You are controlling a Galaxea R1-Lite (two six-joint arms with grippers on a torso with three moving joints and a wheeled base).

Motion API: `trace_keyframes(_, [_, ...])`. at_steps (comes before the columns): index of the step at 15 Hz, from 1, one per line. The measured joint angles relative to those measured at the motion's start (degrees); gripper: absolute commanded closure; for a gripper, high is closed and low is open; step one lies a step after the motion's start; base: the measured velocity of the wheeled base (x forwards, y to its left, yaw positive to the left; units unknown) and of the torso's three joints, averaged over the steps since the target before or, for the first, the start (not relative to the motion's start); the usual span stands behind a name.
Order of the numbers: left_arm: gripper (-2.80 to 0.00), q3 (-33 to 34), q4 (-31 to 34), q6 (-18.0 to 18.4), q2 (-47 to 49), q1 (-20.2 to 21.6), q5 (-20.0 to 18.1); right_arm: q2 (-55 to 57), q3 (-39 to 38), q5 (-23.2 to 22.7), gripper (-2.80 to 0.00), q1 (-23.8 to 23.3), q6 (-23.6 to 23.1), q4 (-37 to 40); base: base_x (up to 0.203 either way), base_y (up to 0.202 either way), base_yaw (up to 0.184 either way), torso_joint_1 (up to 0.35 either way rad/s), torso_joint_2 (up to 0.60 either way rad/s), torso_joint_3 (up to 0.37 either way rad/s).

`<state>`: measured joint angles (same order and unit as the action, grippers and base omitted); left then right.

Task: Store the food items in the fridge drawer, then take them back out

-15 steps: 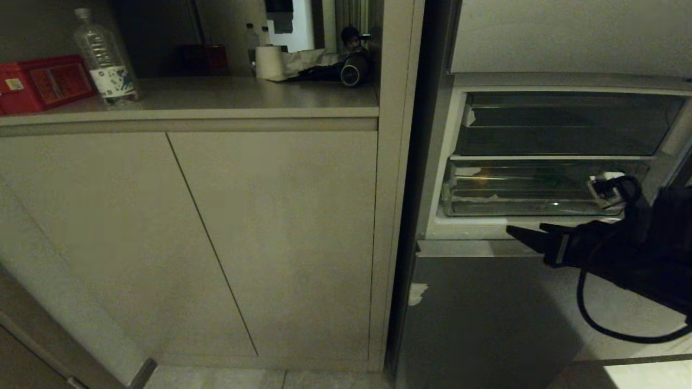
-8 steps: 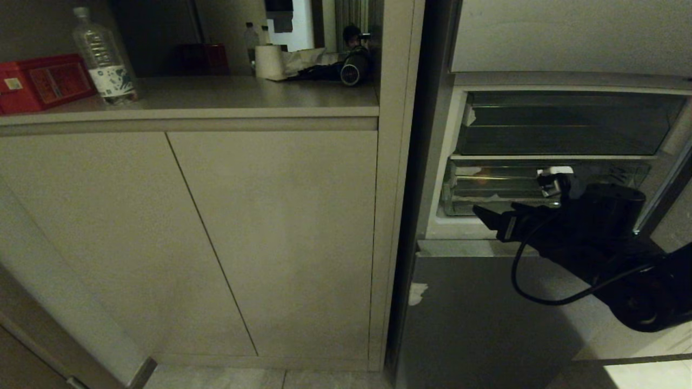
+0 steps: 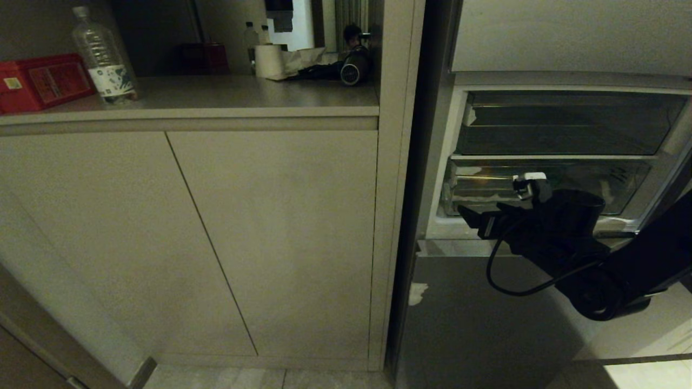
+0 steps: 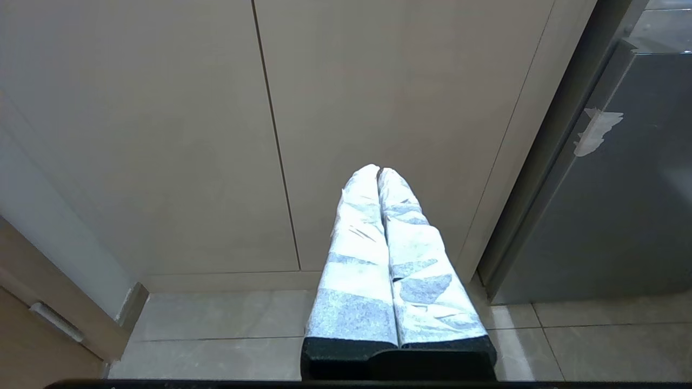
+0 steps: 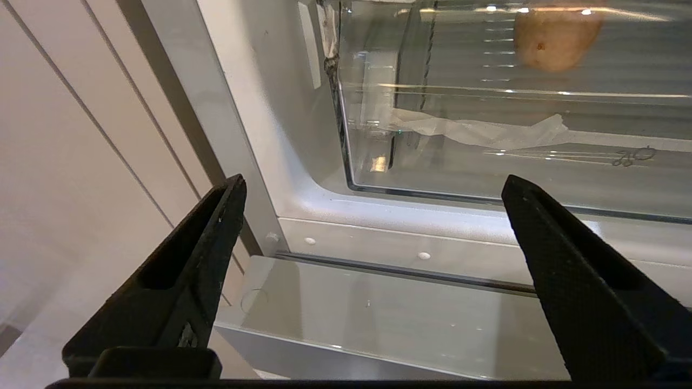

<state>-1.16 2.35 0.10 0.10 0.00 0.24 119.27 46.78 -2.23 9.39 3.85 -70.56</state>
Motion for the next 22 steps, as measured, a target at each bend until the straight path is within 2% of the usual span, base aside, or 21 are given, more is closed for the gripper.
trace_keyframes(5, [0.0,0.0,0.0,0.0,0.0,0.0,0.0,1.0,0.9,0.4,-2.8,0.5,0.0,-0.1,0.0,0.0,0.0,0.0,0.0,0.0])
trace_keyframes(12, [0.0,0.0,0.0,0.0,0.0,0.0,0.0,3.5,8.0,6.8,-2.8,3.1,-0.4,0.1,0.0,0.0,0.0,0.0,0.0,0.0])
trace_keyframes(22, [0.0,0.0,0.0,0.0,0.0,0.0,0.0,5.7,12.6,8.2,-2.8,3.2,-0.5,0.4,0.0,0.0,0.0,0.0,0.0,0.0])
